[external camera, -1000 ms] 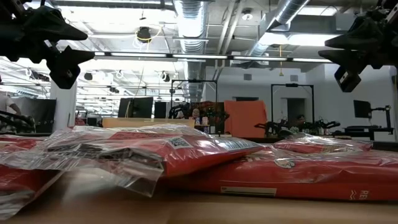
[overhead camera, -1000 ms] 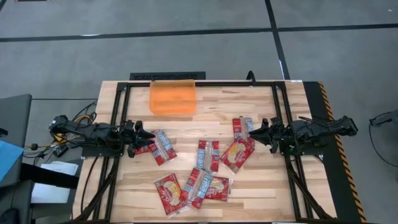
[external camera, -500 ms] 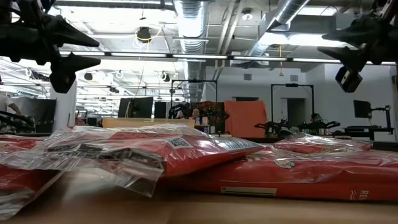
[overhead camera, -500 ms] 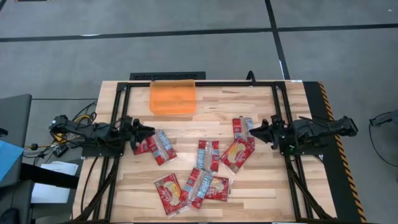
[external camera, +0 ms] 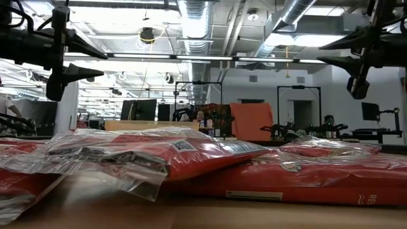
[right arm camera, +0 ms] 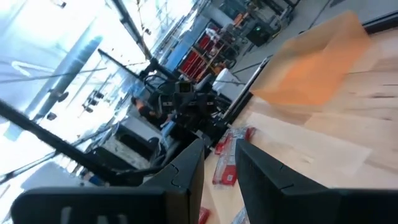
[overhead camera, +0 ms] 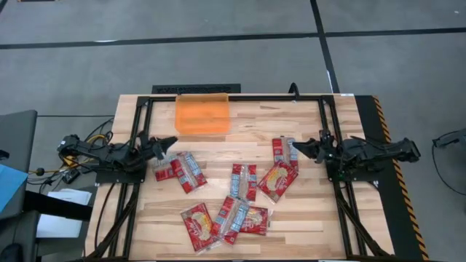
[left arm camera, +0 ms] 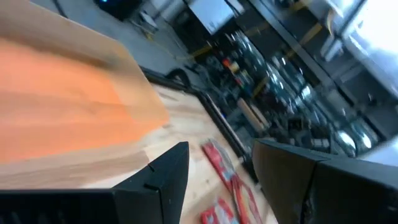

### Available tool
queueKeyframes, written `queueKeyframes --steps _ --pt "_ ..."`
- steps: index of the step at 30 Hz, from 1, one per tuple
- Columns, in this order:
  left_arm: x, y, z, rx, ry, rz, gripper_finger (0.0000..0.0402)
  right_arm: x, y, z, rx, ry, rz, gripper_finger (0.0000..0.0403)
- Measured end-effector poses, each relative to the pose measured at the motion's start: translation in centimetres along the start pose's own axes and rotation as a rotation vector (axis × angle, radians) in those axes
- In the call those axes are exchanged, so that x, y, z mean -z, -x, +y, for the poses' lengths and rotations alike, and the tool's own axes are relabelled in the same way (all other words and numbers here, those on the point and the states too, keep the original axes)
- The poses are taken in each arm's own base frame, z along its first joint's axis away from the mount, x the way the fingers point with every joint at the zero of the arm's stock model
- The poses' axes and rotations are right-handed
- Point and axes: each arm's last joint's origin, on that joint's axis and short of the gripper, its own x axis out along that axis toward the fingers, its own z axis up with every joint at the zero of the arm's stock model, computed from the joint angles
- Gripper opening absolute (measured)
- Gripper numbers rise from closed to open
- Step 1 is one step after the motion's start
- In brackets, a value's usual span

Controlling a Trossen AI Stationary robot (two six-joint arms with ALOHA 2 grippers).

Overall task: Sort popcorn bags into baskets
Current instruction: Put the popcorn bag into the orange bin

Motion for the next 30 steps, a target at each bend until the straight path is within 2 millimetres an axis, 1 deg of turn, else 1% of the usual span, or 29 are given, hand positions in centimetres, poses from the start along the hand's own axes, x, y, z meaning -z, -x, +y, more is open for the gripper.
queueKeyframes --steps 2,3,5,6,9,12,14,17,19,22,24,26,28,30 --pt "-0.1 0.0 0.0 -0.026 0.075 -0.035 0.0167 0.0 0.0 -0.1 0.011 -0.010 0.005 0.0118" --pt "-0.2 0.0 0.1 -0.033 0.113 -0.046 0.0167 0.0 0.0 -0.1 0.008 -0.043 0.007 0.0118" --pt "-0.3 0.0 -0.1 -0.018 0.182 -0.051 0.0167 -0.2 0.0 0.2 -0.026 -0.105 -0.016 0.0118" --pt "-0.4 0.0 -0.2 -0.001 0.209 -0.043 0.0167 -0.5 0.0 0.5 -0.058 -0.098 -0.044 0.0118" --pt "-0.9 0.0 -1.0 0.053 0.240 -0.016 0.0167 -2.1 0.3 2.2 -0.150 0.028 -0.148 0.0118" --pt "-2.4 0.1 -2.5 0.121 0.257 -0.058 0.0167 -4.2 0.7 4.2 -0.117 0.161 -0.221 0.0118" --pt "-3.2 0.1 -3.4 0.133 0.216 -0.081 0.0167 -5.3 0.7 5.2 -0.016 0.242 -0.207 0.0121" --pt "-4.6 -0.1 -5.1 0.126 0.152 -0.112 0.0167 -6.4 0.5 6.3 0.159 0.323 -0.076 0.0141" --pt "-5.2 -0.4 -6.2 0.119 0.090 -0.113 0.0167 -6.7 0.3 6.7 0.297 0.336 0.043 0.0167" --pt "-5.7 -1.0 -7.7 0.104 0.005 -0.104 0.0167 -6.6 -0.2 6.7 0.497 0.308 0.204 0.0220" --pt "-5.8 -1.4 -8.6 0.096 -0.039 -0.098 0.0167 -6.3 -0.8 6.4 0.617 0.262 0.272 0.0253" --pt "-5.7 -1.8 -9.1 0.088 -0.069 -0.087 0.0167 -5.8 -1.5 6.0 0.713 0.206 0.315 0.0275" --pt "-5.4 -2.1 -9.5 0.088 -0.083 -0.073 0.0167 -5.2 -2.2 5.2 0.819 0.164 0.328 0.0284" --pt "-5.1 -2.3 -9.6 0.087 -0.087 -0.058 0.0167 -4.6 -3.0 4.3 0.927 0.139 0.336 0.0285"
